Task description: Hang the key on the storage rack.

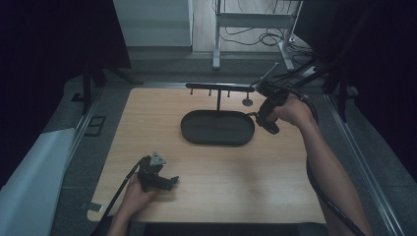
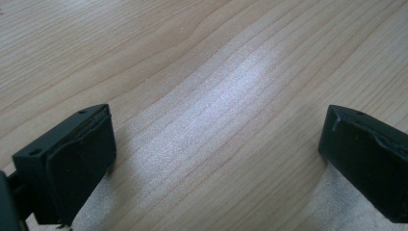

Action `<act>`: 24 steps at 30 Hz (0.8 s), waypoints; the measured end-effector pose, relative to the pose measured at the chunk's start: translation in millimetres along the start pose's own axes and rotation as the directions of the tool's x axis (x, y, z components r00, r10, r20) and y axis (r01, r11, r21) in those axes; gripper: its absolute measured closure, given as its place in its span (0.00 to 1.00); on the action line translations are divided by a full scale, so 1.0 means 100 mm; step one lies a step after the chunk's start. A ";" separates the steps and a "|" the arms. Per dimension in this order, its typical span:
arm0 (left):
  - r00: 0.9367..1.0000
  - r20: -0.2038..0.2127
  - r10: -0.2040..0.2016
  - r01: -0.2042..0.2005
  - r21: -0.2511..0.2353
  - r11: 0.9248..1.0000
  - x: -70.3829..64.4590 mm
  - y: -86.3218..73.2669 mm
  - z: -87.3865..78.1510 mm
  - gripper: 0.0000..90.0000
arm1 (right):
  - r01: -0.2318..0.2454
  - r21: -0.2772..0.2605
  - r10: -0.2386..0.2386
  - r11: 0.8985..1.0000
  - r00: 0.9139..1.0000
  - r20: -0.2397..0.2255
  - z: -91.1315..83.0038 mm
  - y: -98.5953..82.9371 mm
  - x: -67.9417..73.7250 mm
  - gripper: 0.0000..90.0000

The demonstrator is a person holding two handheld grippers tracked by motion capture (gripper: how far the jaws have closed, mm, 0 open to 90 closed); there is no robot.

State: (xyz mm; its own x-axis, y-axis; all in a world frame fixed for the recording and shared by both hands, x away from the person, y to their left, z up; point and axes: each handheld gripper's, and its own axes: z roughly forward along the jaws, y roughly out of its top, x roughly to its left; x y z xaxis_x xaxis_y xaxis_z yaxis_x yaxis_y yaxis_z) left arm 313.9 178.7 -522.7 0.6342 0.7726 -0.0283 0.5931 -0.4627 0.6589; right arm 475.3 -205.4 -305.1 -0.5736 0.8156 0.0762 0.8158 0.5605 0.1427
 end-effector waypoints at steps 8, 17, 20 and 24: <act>1.000 -0.001 -0.002 0.002 -0.001 1.000 0.00 0.00 0.00 0.00 | -0.019 -0.014 0.019 1.000 1.000 0.003 -0.13 0.15 -0.01 0.55; 1.000 -0.002 -0.002 0.002 -0.001 1.000 0.00 0.00 0.00 0.00 | -0.029 -0.034 0.029 0.999 0.999 0.014 -0.25 0.27 -0.02 0.55; 1.000 -0.001 -0.001 0.001 0.001 1.000 0.00 0.00 0.00 0.00 | -0.035 -0.041 0.035 0.999 0.999 0.012 -0.28 0.32 -0.03 0.55; 1.000 -0.001 -0.001 0.001 0.001 1.000 0.00 0.00 0.00 0.00 | -0.040 -0.045 0.041 0.998 0.999 0.019 -0.29 0.36 -0.03 0.55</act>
State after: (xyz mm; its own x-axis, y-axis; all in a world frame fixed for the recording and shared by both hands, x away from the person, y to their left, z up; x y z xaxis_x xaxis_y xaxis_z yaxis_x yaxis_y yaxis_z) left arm 313.8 178.7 -522.7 0.6331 0.7736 -0.0286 0.5942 -0.4620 0.6584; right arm 504.7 -191.9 -271.7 -0.5384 0.8403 0.0636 0.8339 0.5205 0.1836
